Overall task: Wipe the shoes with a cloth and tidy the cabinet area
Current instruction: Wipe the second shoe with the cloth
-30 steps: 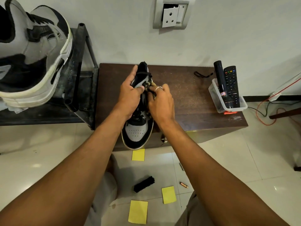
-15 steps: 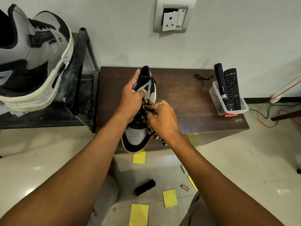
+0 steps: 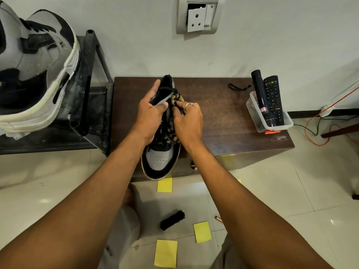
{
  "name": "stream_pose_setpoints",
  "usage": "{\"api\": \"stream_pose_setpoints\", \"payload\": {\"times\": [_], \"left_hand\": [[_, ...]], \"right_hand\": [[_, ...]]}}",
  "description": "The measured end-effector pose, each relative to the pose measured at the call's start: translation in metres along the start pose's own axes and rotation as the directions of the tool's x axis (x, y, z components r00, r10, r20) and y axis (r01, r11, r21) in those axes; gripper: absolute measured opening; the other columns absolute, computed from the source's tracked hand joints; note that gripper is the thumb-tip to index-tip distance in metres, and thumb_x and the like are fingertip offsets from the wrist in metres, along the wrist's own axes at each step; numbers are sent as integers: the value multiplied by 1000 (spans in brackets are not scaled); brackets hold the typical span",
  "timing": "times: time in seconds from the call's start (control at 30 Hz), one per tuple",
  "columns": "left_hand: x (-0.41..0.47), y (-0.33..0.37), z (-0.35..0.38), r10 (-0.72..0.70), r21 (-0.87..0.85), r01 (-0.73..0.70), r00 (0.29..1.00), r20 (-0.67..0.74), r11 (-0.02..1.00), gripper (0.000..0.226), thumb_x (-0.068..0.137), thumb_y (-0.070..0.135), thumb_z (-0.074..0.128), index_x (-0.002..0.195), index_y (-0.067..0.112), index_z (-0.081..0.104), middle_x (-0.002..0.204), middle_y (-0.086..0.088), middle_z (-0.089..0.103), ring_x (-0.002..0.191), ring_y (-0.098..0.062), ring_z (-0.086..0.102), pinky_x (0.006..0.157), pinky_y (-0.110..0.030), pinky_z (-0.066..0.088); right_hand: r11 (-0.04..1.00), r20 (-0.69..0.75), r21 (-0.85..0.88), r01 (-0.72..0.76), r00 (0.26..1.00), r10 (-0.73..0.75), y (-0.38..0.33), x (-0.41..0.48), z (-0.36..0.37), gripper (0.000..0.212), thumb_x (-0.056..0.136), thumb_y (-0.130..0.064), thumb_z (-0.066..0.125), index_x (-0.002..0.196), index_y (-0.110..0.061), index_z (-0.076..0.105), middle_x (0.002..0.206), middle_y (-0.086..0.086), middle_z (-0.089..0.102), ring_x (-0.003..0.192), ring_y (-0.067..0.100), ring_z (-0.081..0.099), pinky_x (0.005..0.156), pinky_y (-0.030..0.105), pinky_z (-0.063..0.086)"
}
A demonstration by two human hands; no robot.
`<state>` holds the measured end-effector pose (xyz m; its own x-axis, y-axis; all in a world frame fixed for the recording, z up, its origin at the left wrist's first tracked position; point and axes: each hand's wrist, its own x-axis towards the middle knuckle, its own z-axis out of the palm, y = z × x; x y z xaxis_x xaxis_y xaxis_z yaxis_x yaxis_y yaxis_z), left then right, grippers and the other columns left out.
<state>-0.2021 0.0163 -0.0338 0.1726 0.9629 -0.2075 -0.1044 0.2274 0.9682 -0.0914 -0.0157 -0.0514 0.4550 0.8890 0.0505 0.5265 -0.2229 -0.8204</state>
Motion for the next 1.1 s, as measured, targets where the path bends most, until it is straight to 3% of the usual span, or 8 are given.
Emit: {"api": "stream_pose_setpoints", "payload": {"times": [0.1,0.2,0.4,0.47,0.6,0.77,0.93,1.1], "left_hand": [[0,-1,1,14,-1,-14,999,-30,1000,68,96,-11,50,154,24,39,133,-1,64,117,-10,66,97,-27,54],[1,-1,1,20,9,-19,999,-38,1000,67,97,-10,51,155,22,38,132,3,64,115,-5,66,93,-22,53],[1,4,3,28,53,-26,999,-33,998,66,98,-9,52,155,23,39,123,13,64,105,6,65,88,-17,53],[3,6,3,32,80,-29,999,-32,996,66,97,-7,54,154,24,42,128,9,63,105,7,65,86,-15,53],[4,9,4,56,119,-53,998,-25,992,64,97,-6,56,152,25,44,140,5,59,110,6,63,92,-17,53],[4,7,3,72,128,-69,997,-14,989,63,97,-4,55,152,26,44,144,0,57,123,-8,61,103,-34,53],[4,4,3,77,127,-72,997,-32,989,64,96,-7,55,151,25,45,143,-2,58,125,-9,61,106,-33,50],[2,4,6,83,103,-77,995,-53,992,64,97,-8,54,152,23,44,141,-1,60,117,-1,62,101,-24,51]], "right_hand": [[994,239,-90,65,970,-42,3,-2,-20,29,98,-21,64,125,-18,73,119,-1,70,105,6,64,89,19,51],[981,448,-173,91,894,-4,8,-17,-38,28,97,-22,65,124,-24,74,109,-5,76,90,0,68,74,8,50],[984,608,-173,51,791,66,9,-29,-65,26,96,-19,68,121,-22,75,110,-6,76,96,6,72,70,4,48],[992,637,-127,19,768,66,11,-31,-70,21,95,-19,69,114,-23,78,106,-10,77,94,3,71,84,16,55],[972,529,124,-202,842,107,27,-36,-67,20,96,-23,69,114,-21,77,106,-7,77,100,7,72,99,35,55],[1000,190,-10,10,982,-8,20,-18,-37,31,99,-23,64,129,-20,71,117,2,64,109,9,60,91,11,41],[986,336,-142,82,941,-30,9,-30,-40,32,100,-21,62,130,-20,70,119,0,69,93,0,59,82,12,44],[993,421,-113,43,907,8,19,-61,-57,31,99,-23,65,129,-18,71,127,0,68,114,12,65,102,26,51]]}}
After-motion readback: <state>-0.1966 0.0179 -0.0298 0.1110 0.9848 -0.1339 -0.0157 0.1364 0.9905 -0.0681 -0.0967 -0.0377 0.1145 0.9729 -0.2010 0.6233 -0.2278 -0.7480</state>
